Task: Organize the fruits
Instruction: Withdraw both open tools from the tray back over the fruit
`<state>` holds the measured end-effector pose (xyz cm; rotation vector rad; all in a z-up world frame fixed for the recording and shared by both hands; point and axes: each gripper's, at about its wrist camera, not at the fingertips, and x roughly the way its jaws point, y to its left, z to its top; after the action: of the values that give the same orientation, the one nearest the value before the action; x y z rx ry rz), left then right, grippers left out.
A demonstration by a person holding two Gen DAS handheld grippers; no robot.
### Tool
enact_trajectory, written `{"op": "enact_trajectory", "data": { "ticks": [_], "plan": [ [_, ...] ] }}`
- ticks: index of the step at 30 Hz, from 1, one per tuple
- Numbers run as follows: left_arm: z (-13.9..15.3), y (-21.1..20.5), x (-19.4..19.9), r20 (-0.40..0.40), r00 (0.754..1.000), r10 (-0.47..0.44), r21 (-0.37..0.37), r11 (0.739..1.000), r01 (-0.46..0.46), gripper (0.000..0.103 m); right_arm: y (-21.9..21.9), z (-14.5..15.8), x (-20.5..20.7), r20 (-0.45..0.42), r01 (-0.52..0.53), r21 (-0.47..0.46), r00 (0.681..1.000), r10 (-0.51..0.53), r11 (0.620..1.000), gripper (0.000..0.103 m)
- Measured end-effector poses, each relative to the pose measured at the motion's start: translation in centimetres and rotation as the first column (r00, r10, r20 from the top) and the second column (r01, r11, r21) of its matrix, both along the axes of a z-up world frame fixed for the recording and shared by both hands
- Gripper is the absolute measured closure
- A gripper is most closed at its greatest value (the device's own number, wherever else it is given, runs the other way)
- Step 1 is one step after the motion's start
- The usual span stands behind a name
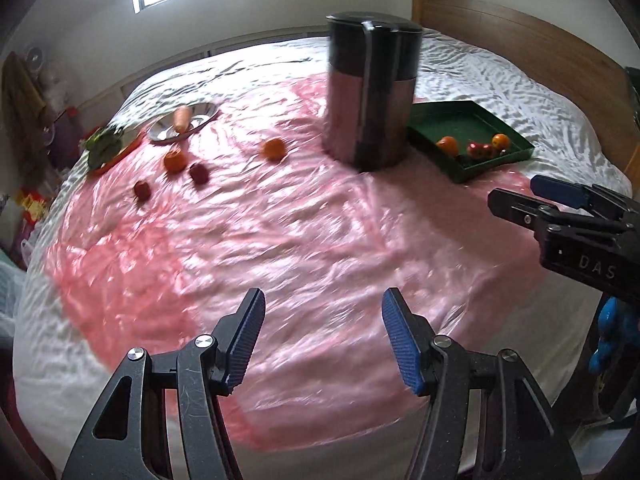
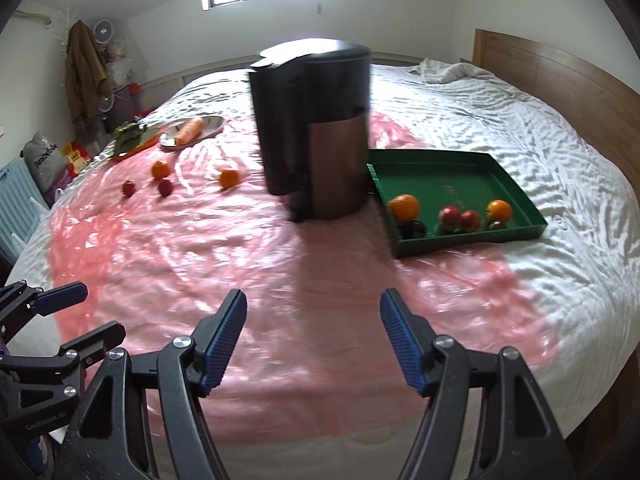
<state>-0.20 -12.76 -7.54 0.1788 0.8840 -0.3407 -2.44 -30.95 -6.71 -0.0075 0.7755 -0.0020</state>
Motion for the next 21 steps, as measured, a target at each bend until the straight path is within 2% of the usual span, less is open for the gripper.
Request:
{"op": "enact_trajectory", "data": {
  "ticks": [3, 5, 11, 17, 21],
  "plan": [
    [0.2, 2.1, -0.1, -0.002, 0.998, 0.058, 0.001, 0.998, -0.058, 0.047, 1.9, 0.1, 0.0, 0.006, -0.029, 0.002, 1.000, 0.029, 1.000, 0.000],
    [0.4, 3.1, -0.3, 0.008, 0.997, 0.083, 0.009, 0.997, -0.083, 0.040, 3.3, 0.2, 0.1, 0.012, -0.051, 0.005, 0.999, 0.051, 0.999, 0.000],
    [1.0, 6.0, -0.3, 0.039, 0.989, 0.144, -0.002, 0.990, -0.144, 0.031, 6.9, 0.1, 0.8, 0.018, -0.103, 0.014, 0.995, 0.102, 0.995, 0.000],
    [0.7, 8.9, 0.5, 0.040, 0.976, 0.212, -0.028, 0.977, -0.211, 0.031, 10.3, 0.0, 2.1, 0.011, -0.154, 0.001, 0.988, 0.154, 0.988, 0.000],
    [0.2, 10.6, 1.3, 0.052, 0.969, 0.241, 0.004, 0.970, -0.241, 0.031, 12.4, 0.0, 3.2, 0.006, -0.192, -0.025, 0.981, 0.193, 0.981, 0.000]
  ]
}}
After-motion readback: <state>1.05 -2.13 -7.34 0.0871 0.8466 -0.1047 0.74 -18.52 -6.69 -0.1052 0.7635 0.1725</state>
